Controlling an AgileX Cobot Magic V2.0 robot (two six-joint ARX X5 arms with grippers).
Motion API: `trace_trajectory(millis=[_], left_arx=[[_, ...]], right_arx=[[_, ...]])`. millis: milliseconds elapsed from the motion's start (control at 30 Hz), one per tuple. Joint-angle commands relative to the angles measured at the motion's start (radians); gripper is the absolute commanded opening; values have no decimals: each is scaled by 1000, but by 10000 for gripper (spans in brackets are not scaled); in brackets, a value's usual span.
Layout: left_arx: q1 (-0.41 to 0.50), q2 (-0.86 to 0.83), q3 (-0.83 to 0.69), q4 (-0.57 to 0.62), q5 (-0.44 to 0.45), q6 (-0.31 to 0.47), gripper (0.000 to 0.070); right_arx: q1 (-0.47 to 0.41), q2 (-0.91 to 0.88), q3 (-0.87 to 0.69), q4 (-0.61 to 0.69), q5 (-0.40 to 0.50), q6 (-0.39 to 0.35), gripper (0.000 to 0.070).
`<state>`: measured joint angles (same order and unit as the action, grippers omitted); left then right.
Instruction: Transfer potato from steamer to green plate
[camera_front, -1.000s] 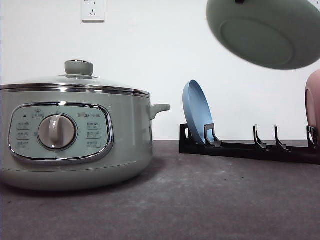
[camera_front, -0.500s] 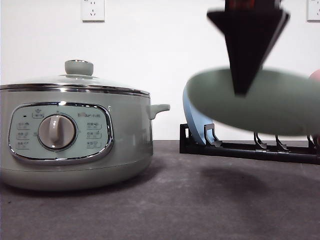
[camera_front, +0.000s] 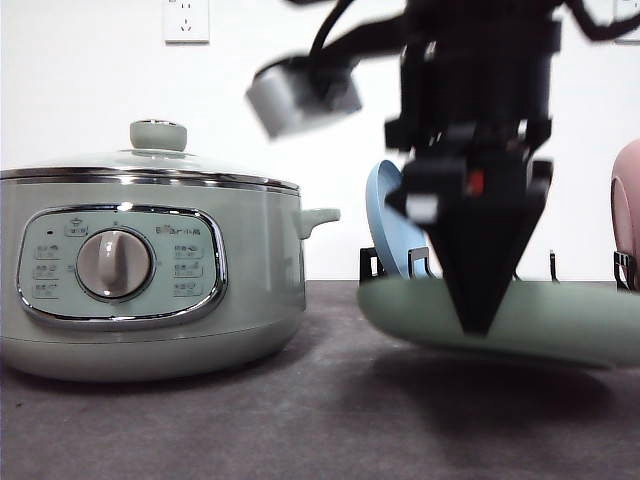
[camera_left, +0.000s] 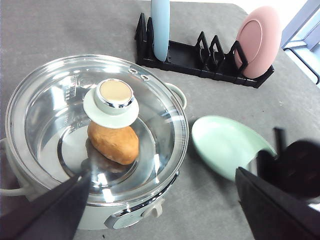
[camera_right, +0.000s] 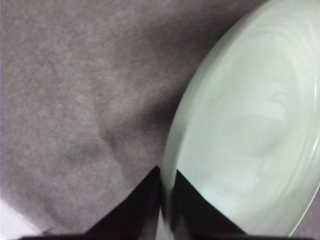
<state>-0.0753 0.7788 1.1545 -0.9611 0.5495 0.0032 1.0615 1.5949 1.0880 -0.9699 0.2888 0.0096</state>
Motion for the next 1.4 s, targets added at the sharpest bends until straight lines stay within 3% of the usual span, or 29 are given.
trace_trajectory(millis=[0,300,433,500,767,1200,1267,1367], left_arx=[[-2,5,20,11,4,12,595],[-2,5,20,11,4,12,595],[-2,5,20,10,4,12,595],[-2,5,20,10,4,12,595],[-2,5,20,11,4,12,595],[-2,5,20,11,4,11,595],[-2,5,20,11,4,11,595],[-2,5,20,11,4,11,595]], right_arx=[[23,32,2,15,3,18,6],[36,97,-26,51,-64,54,33],[36,97,-26,67,-74,63,286],[36,97,-26,68,-85,67,338],[36,55,-3,51,-84,60,342],[-31,-219,214,76,-82,3,341],[-57,-252,246,99,-102,1,341],[-112,-297,283,142,-224,2,341]])
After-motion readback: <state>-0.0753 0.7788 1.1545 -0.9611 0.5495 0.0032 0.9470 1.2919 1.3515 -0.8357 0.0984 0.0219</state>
